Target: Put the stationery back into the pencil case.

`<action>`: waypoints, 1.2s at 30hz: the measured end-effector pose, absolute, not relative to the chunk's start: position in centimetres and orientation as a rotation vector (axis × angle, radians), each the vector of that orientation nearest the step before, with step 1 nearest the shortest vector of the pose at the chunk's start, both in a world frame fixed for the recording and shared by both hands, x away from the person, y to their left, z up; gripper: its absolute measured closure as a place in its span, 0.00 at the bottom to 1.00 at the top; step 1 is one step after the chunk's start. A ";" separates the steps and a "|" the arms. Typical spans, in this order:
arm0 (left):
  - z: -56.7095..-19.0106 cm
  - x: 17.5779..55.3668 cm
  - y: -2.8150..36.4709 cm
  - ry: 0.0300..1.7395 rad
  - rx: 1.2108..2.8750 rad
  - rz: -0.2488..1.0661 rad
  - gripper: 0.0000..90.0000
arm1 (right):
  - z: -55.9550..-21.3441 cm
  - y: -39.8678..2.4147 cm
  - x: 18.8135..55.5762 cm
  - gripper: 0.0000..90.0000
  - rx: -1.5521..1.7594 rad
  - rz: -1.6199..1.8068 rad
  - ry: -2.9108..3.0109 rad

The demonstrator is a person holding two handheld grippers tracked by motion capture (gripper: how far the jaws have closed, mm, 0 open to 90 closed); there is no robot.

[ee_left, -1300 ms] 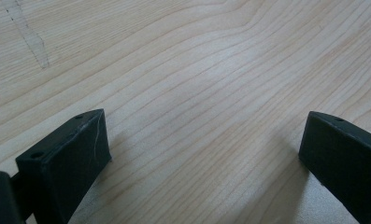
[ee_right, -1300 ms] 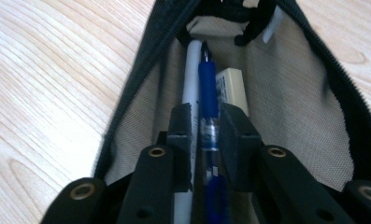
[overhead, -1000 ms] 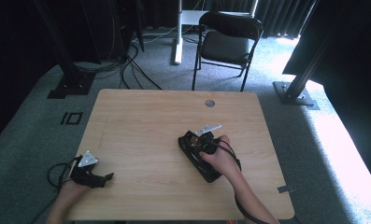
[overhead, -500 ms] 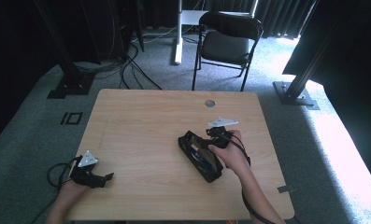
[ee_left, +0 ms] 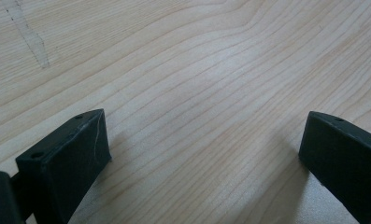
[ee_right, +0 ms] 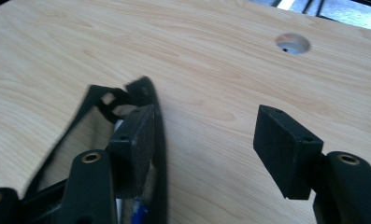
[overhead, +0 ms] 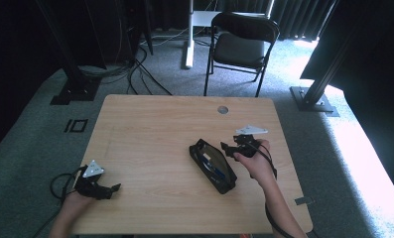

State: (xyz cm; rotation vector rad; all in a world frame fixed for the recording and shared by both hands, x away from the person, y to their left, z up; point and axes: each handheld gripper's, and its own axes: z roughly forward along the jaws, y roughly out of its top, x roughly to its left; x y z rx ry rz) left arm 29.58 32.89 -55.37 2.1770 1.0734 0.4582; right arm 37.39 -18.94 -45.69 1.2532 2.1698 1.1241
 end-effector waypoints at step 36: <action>-55.4 29.6 32.9 1.073 2.177 0.458 0.02 | -53.1 -28.6 35.6 0.23 1.593 0.919 1.932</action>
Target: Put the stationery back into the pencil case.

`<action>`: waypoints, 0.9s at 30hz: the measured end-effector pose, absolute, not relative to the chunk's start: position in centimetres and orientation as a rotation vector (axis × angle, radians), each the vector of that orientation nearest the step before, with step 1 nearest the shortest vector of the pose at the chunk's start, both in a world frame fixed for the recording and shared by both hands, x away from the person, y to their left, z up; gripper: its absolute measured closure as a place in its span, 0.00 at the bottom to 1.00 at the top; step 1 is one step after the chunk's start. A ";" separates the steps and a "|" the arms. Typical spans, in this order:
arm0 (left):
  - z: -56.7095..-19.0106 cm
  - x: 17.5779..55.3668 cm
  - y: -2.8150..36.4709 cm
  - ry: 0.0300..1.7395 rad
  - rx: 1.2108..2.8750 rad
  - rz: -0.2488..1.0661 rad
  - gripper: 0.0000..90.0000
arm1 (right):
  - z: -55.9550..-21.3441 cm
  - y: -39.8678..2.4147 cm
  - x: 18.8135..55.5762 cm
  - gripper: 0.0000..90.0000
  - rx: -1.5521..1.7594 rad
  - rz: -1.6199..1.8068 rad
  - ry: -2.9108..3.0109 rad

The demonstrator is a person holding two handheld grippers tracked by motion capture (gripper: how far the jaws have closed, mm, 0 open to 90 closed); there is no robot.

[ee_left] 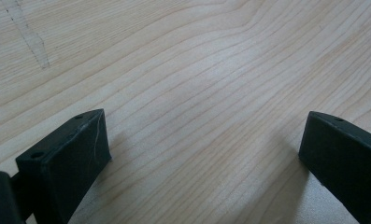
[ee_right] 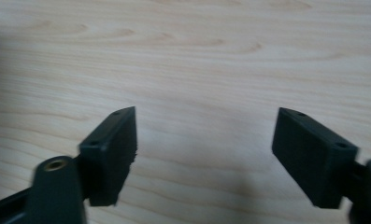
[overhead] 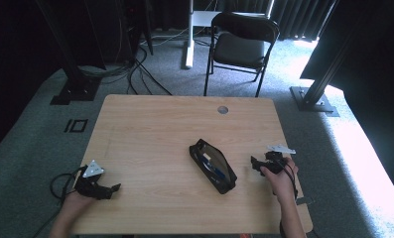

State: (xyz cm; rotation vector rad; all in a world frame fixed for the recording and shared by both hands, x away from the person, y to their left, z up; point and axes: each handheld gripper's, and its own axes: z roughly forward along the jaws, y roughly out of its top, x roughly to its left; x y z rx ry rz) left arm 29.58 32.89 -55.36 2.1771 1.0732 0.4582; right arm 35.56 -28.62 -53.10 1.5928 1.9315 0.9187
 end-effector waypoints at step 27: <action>-55.4 29.6 32.9 1.074 2.177 0.458 0.02 | -55.7 -30.9 31.6 0.16 1.692 0.800 1.831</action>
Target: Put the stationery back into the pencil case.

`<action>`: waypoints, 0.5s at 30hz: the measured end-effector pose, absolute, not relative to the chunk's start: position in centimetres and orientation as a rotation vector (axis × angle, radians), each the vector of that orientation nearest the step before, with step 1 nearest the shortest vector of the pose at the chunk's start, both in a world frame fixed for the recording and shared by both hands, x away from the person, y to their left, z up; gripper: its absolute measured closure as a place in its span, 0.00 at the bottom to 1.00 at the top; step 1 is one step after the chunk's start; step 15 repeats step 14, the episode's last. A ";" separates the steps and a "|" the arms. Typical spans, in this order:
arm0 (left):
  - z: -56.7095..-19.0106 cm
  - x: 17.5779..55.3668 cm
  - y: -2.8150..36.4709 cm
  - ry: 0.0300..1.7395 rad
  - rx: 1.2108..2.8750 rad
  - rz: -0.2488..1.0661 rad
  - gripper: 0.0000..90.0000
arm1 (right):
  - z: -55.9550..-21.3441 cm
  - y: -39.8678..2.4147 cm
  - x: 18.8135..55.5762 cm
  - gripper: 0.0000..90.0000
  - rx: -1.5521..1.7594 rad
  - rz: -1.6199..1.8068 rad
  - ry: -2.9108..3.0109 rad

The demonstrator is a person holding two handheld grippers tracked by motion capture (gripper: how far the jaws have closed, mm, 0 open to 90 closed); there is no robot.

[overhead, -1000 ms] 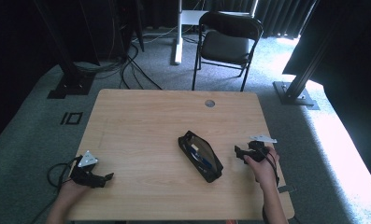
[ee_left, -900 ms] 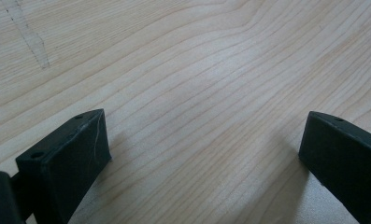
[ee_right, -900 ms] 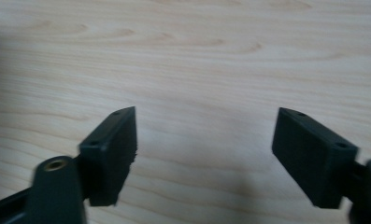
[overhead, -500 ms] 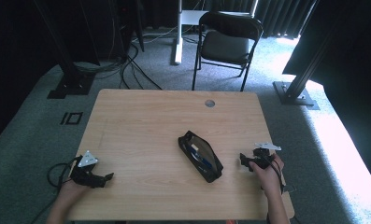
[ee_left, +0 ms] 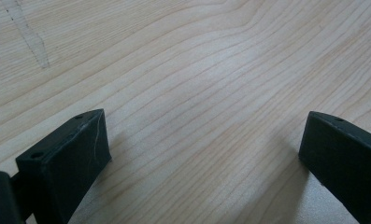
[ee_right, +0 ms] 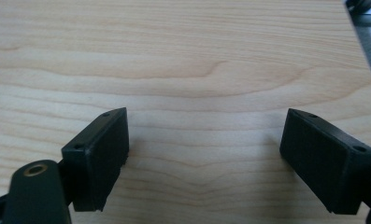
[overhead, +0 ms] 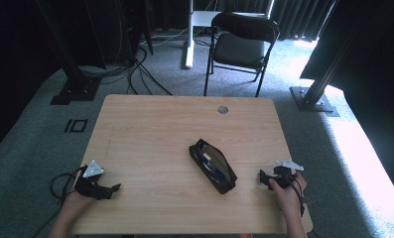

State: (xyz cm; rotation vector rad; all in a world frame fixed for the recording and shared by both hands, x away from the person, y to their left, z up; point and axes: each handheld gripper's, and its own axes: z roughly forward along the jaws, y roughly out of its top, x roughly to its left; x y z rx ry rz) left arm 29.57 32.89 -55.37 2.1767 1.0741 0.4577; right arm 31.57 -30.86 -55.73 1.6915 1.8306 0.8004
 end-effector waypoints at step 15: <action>-55.4 29.6 32.9 1.074 2.177 0.458 0.02 | -55.9 -30.7 31.4 0.14 1.680 0.811 1.825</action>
